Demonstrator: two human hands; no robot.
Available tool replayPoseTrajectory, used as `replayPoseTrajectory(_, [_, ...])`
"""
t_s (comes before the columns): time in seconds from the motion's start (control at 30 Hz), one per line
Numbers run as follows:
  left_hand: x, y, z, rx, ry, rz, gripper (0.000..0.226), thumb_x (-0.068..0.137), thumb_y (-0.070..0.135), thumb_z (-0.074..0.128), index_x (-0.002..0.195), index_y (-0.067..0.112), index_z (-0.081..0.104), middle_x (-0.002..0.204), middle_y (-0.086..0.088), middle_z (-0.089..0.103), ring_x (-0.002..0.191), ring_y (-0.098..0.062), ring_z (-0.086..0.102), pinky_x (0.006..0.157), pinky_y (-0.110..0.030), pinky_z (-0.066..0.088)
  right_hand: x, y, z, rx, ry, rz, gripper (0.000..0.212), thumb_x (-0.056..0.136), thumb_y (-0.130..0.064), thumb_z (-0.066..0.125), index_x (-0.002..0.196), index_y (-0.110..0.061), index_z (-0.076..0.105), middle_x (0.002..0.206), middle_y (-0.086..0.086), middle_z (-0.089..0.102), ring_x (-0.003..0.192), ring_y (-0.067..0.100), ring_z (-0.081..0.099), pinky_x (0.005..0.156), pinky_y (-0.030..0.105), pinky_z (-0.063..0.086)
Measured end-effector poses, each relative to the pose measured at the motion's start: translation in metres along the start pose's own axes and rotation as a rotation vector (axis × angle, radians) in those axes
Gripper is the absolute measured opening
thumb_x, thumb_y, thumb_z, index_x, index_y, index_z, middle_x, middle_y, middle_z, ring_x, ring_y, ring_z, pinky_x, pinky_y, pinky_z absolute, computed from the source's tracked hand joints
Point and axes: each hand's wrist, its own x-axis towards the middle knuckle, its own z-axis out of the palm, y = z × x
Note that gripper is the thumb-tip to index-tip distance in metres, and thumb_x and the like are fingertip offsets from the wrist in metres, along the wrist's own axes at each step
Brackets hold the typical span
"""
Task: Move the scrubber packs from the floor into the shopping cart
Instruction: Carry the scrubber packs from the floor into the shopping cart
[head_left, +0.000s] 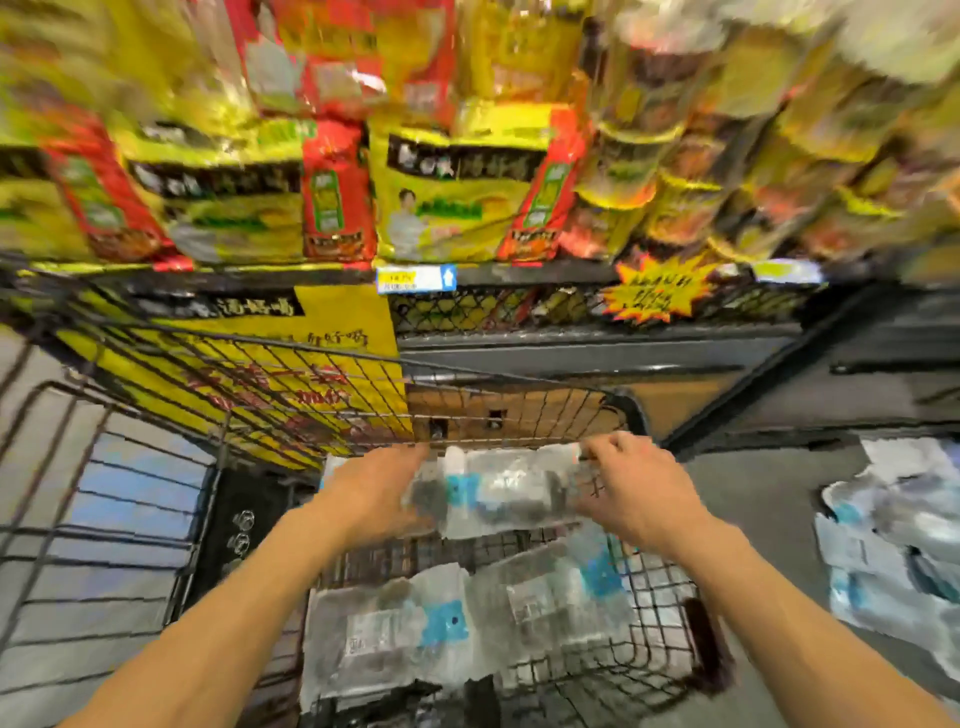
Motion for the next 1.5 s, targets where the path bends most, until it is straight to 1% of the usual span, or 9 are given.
replayPoseTrajectory(0.2, [-0.037, 0.117, -0.109, 0.12, 0.213, 0.222, 0.073, 0.091, 0.056, 0.062, 0.152, 0.027, 0.035, 0.148, -0.001, 0.05, 0.136, -0.025, 0.049, 0.108, -0.04, 0.044, -0.104, 0.072, -0.095, 0.092, 0.238, 0.152, 0.081, 0.084, -0.07, 0.062, 0.149, -0.025, 0.043, 0.143, 0.003, 0.052, 0.133, 0.028, 0.049, 0.107, 0.038, 0.043])
replayPoseTrajectory(0.4, [-0.032, 0.282, -0.16, 0.255, 0.325, 0.467, 0.074, 0.09, 0.058, 0.06, 0.153, 0.028, 0.034, 0.151, 0.001, 0.047, 0.138, -0.024, 0.047, 0.108, -0.042, 0.044, -0.215, 0.184, -0.104, 0.213, 0.384, 0.382, 0.082, 0.084, -0.072, 0.06, 0.151, -0.028, 0.041, 0.15, -0.002, 0.048, 0.138, 0.022, 0.047, 0.111, 0.035, 0.04])
replayPoseTrajectory(0.67, [-0.012, 0.578, -0.132, 0.467, 0.314, 0.822, 0.078, 0.092, 0.061, 0.055, 0.156, 0.025, 0.029, 0.15, -0.002, 0.046, 0.135, -0.027, 0.048, 0.102, -0.045, 0.049, -0.409, 0.372, -0.039, 0.377, 0.461, 0.839, 0.08, 0.086, -0.068, 0.063, 0.152, -0.029, 0.041, 0.151, 0.001, 0.049, 0.138, 0.026, 0.048, 0.106, 0.035, 0.042])
replayPoseTrajectory(0.8, [-0.012, 0.705, -0.1, 0.493, 0.296, 0.965, 0.072, 0.091, 0.057, 0.058, 0.153, 0.026, 0.035, 0.15, -0.001, 0.047, 0.137, -0.027, 0.048, 0.104, -0.042, 0.047, -0.493, 0.444, -0.007, 0.44, 0.399, 1.017, 0.083, 0.088, -0.069, 0.06, 0.155, -0.027, 0.035, 0.156, 0.003, 0.044, 0.14, 0.027, 0.045, 0.108, 0.036, 0.041])
replayPoseTrajectory(0.9, [-0.004, 0.778, -0.08, 0.516, 0.27, 1.031, 0.071, 0.089, 0.057, 0.058, 0.151, 0.026, 0.038, 0.148, -0.001, 0.049, 0.135, -0.027, 0.05, 0.104, -0.044, 0.048, -0.535, 0.485, 0.014, 0.498, 0.417, 1.125, 0.103, 0.071, -0.087, 0.043, 0.154, -0.027, 0.038, 0.157, 0.001, 0.043, 0.14, 0.028, 0.046, 0.11, 0.039, 0.042])
replayPoseTrajectory(0.97, [0.006, 0.818, -0.069, 0.53, 0.242, 1.066, 0.074, 0.091, 0.059, 0.057, 0.153, 0.028, 0.035, 0.15, 0.0, 0.048, 0.136, -0.026, 0.048, 0.105, -0.044, 0.047, -0.552, 0.509, 0.026, 0.538, 0.445, 1.185, 0.099, 0.073, -0.085, 0.048, 0.154, -0.028, 0.04, 0.156, 0.0, 0.044, 0.14, 0.028, 0.046, 0.112, 0.039, 0.04])
replayPoseTrajectory(1.1, [0.036, 0.888, -0.05, 0.554, 0.183, 1.126, 0.075, 0.094, 0.061, 0.055, 0.156, 0.028, 0.03, 0.153, 0.0, 0.045, 0.139, -0.025, 0.045, 0.108, -0.043, 0.043, -0.564, 0.56, 0.045, 0.602, 0.429, 1.265, 0.081, 0.088, -0.065, 0.062, 0.155, -0.028, 0.035, 0.159, 0.003, 0.04, 0.145, 0.026, 0.04, 0.115, 0.039, 0.037])
replayPoseTrajectory(1.3, [0.118, 0.989, -0.035, 0.578, 0.059, 1.149, 0.073, 0.094, 0.057, 0.056, 0.154, 0.027, 0.031, 0.155, -0.003, 0.043, 0.141, -0.027, 0.044, 0.109, -0.043, 0.044, -0.54, 0.66, 0.051, 0.706, 0.459, 1.343, 0.082, 0.085, -0.065, 0.066, 0.153, -0.029, 0.038, 0.156, 0.001, 0.045, 0.141, 0.025, 0.044, 0.113, 0.043, 0.041])
replayPoseTrajectory(1.5, [0.195, 1.077, -0.02, 0.599, -0.018, 1.119, 0.07, 0.093, 0.056, 0.057, 0.152, 0.026, 0.033, 0.148, -0.004, 0.048, 0.131, -0.03, 0.051, 0.101, -0.042, 0.048, -0.52, 0.762, 0.062, 0.79, 0.416, 1.41, 0.08, 0.086, -0.064, 0.067, 0.149, -0.024, 0.042, 0.153, 0.004, 0.048, 0.139, 0.027, 0.045, 0.111, 0.042, 0.042])
